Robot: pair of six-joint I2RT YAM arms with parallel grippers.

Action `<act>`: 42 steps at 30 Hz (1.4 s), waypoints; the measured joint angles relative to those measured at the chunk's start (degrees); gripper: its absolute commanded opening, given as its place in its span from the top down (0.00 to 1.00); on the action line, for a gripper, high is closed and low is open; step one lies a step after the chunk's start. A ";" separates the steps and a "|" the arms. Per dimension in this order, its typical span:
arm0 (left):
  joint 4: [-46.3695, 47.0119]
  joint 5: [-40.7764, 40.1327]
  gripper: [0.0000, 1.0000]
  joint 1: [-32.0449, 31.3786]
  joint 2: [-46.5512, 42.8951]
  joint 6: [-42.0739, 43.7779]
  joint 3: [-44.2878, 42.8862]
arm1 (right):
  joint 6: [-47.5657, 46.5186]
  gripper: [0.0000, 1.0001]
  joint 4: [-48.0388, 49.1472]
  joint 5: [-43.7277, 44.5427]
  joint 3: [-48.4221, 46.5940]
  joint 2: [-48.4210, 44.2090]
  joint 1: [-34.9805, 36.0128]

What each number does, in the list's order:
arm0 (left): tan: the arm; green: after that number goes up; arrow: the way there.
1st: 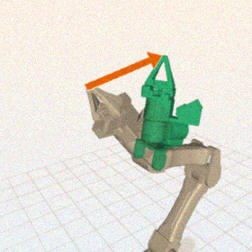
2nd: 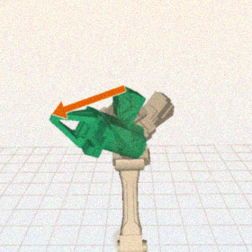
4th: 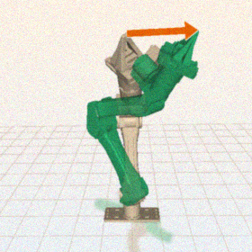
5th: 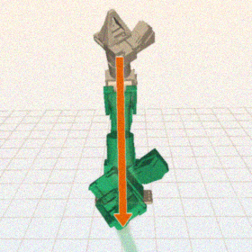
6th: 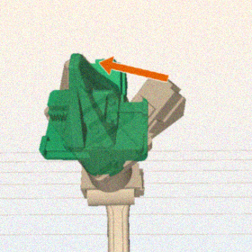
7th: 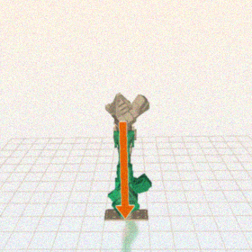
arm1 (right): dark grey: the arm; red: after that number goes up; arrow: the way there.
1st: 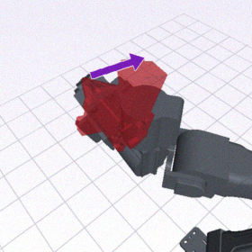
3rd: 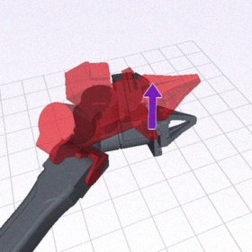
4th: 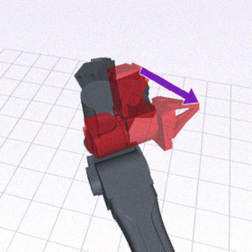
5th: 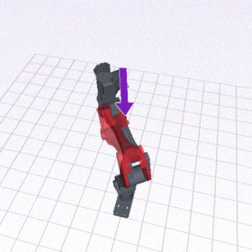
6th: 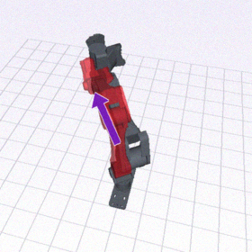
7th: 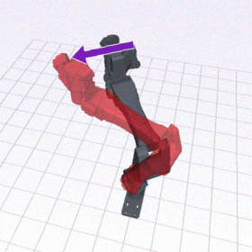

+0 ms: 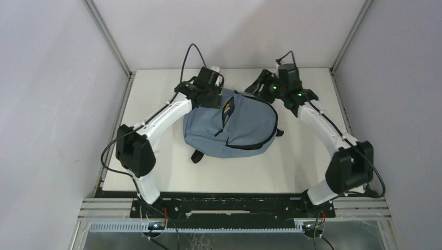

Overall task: Pack the student bag
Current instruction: Pick up the stationery from the center of the board.

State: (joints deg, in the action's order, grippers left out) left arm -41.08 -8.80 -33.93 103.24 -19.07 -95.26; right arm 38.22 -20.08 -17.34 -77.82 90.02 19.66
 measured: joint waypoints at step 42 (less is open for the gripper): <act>-3.96 -12.37 0.09 38.25 -30.14 -44.89 54.71 | -3.96 0.37 -4.52 4.42 12.31 -11.28 -6.49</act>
State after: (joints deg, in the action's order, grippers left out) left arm -45.04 -21.17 4.32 73.10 -63.96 -40.56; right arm 34.26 -24.60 -12.93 -65.52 78.74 13.17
